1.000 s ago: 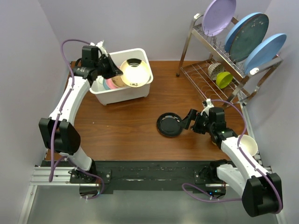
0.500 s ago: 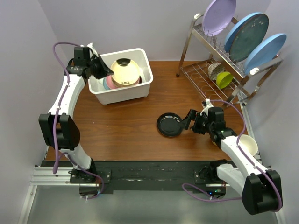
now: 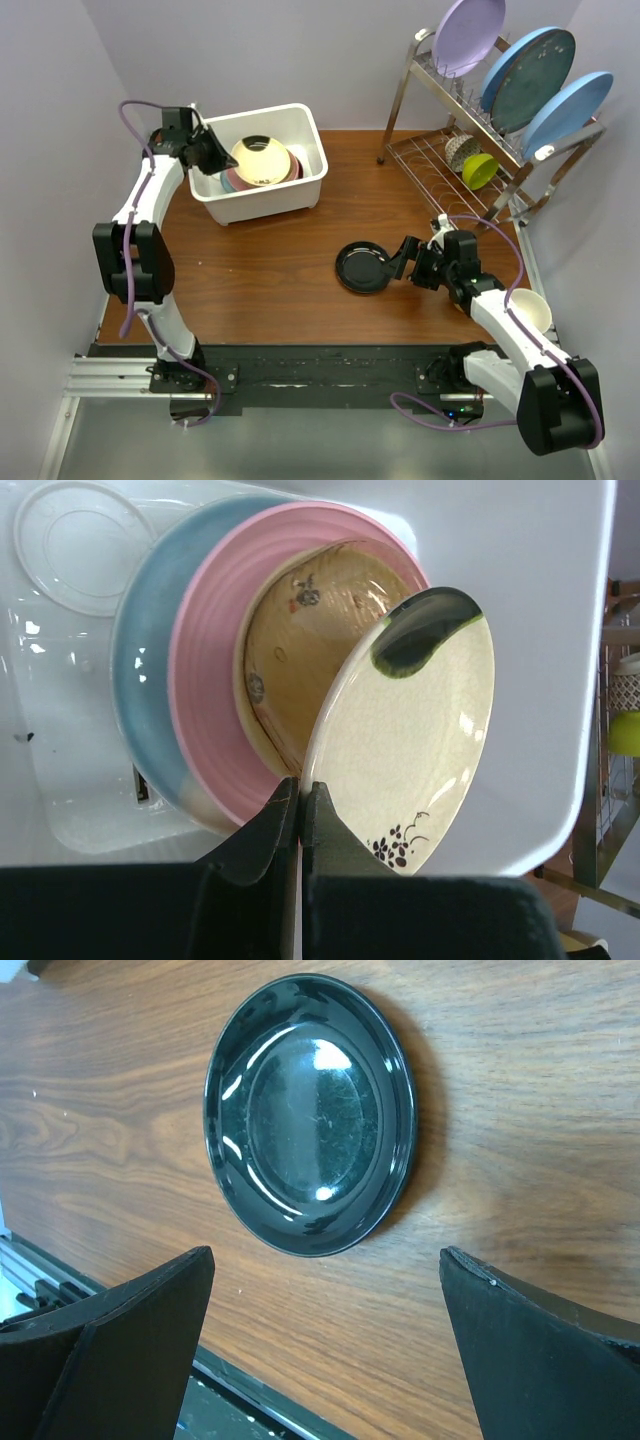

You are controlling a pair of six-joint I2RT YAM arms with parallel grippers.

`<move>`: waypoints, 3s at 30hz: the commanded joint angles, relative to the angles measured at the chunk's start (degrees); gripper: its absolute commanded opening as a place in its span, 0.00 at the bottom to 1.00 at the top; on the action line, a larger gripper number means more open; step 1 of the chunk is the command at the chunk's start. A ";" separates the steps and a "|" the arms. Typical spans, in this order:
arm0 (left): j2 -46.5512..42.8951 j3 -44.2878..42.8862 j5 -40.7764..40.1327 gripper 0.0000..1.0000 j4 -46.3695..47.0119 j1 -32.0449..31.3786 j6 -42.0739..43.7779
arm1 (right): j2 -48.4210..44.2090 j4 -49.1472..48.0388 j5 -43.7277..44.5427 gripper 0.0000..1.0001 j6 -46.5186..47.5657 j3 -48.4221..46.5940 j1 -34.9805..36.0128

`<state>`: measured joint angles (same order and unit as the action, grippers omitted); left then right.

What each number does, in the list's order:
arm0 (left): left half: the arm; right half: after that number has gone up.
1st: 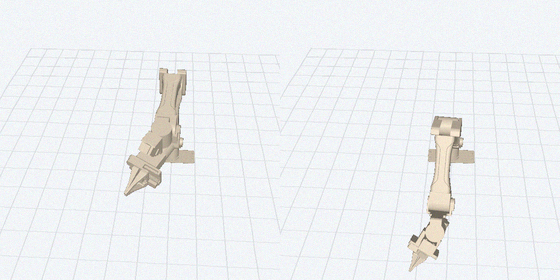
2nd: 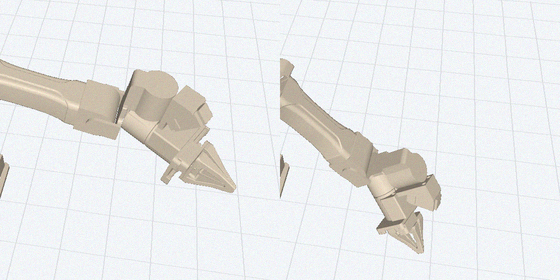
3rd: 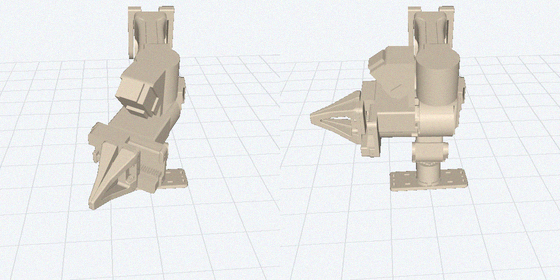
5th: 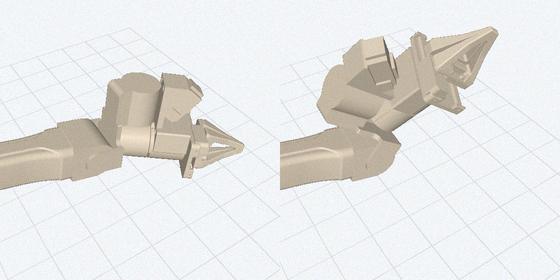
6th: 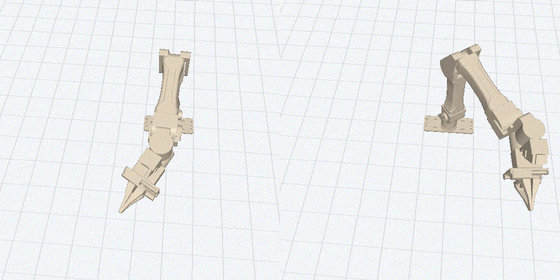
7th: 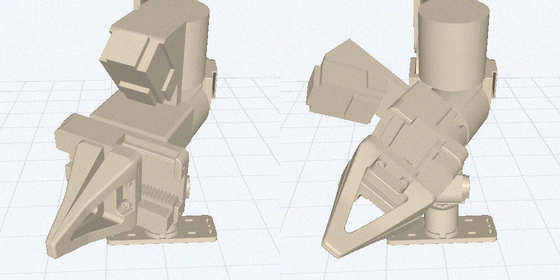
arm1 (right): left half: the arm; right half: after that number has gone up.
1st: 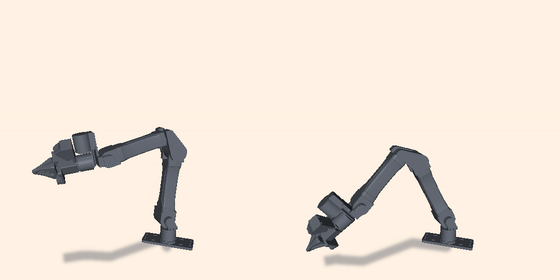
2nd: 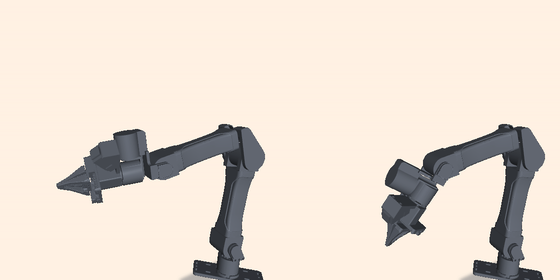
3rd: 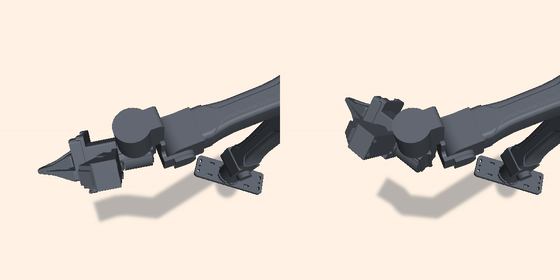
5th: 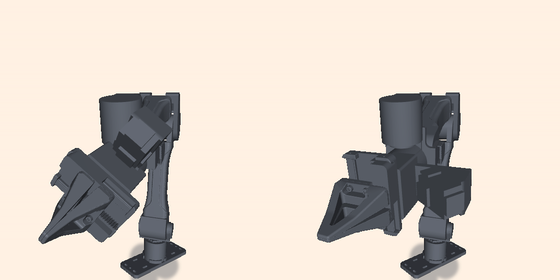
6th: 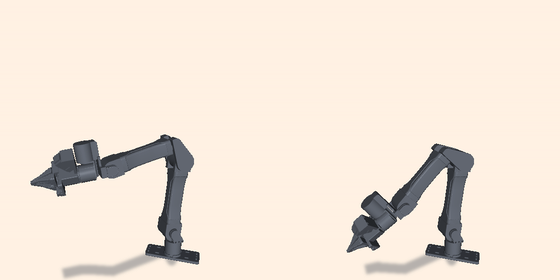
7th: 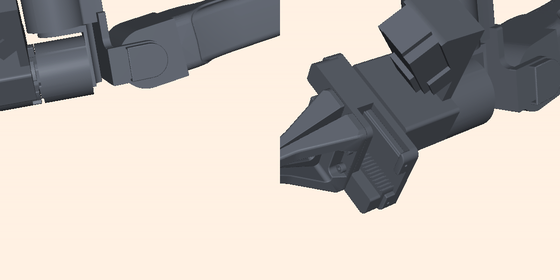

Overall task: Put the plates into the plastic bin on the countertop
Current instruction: Place the plate in the plastic bin, then pick up the plate at the center of the board.

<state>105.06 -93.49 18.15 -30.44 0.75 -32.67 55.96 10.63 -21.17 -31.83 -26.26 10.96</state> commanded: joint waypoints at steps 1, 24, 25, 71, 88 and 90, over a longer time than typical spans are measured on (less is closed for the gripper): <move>2.52 -3.71 0.22 0.00 3.45 1.18 -1.96 | 0.64 -2.37 -0.98 0.99 1.16 0.25 0.11; 9.73 -6.09 1.36 0.12 3.89 1.71 -2.14 | 3.45 -3.69 -1.42 0.99 1.16 0.86 0.03; 9.73 -6.35 1.27 0.14 3.72 1.71 -2.05 | 3.45 -3.69 -1.42 0.99 1.16 0.77 0.11; -26.74 19.29 7.69 1.00 4.58 -20.35 2.08 | 0.99 -1.67 -2.21 0.99 0.46 1.30 0.03; -26.75 39.79 4.79 0.97 18.48 -31.34 -6.09 | 1.16 -1.84 -2.12 0.99 0.72 1.92 0.11; -25.78 41.02 4.70 0.97 19.97 -31.60 -6.53 | 1.08 -1.84 -2.12 0.99 0.72 1.92 0.11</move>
<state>78.89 -54.35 23.51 -18.00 -30.13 -36.64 57.34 9.82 -22.28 -31.86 -24.82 10.96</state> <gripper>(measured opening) 0.973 0.986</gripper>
